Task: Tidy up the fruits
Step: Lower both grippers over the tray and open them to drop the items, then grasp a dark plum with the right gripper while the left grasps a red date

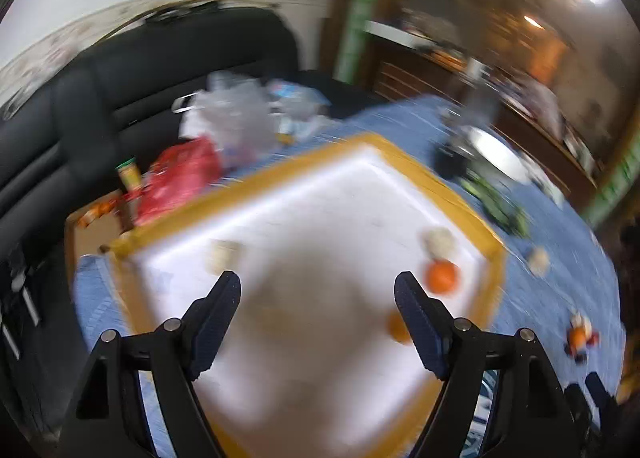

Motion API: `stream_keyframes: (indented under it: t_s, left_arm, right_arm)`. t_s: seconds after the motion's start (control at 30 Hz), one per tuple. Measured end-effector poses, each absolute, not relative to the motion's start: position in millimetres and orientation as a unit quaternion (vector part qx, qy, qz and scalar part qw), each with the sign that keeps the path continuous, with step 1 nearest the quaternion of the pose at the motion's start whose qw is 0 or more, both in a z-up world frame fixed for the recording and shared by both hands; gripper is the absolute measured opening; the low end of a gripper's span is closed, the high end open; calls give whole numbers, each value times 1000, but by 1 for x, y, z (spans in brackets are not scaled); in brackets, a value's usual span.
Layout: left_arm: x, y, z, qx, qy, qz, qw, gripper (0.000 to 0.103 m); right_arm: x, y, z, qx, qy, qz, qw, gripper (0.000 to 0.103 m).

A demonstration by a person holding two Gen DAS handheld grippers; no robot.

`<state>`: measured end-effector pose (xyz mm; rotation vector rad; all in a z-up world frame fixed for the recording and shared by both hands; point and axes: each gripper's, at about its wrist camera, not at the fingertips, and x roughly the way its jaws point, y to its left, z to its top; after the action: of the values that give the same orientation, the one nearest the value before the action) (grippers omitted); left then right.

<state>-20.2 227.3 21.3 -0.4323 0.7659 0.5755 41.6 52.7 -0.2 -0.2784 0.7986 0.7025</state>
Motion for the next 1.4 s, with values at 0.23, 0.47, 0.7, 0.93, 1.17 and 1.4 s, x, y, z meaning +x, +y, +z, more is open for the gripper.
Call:
stream_keyframes:
  t_s: [0.23, 0.47, 0.7, 0.93, 1.17, 1.4]
  left_arm:
    - [28, 127, 5, -113, 402, 169, 893, 79]
    - [67, 57, -15, -61, 426, 100, 897, 79]
    - [102, -4, -27, -19, 429, 46, 902, 79]
    - [137, -63, -45, 15, 438, -3, 899, 65]
    - [154, -83, -50, 33, 431, -22, 901, 18]
    - [133, -64, -44, 5, 439, -34, 898, 18]
  right_arm:
    - [69, -84, -16, -68, 418, 210, 881, 80]
    - [105, -185, -44, -40, 456, 101, 883, 67]
    - [151, -168, -54, -67, 463, 115, 876, 52]
    - [167, -170, -57, -65, 459, 128, 877, 23]
    - [172, -208, -44, -9, 440, 102, 892, 23]
    - [174, -212, -39, 2, 434, 114, 894, 23]
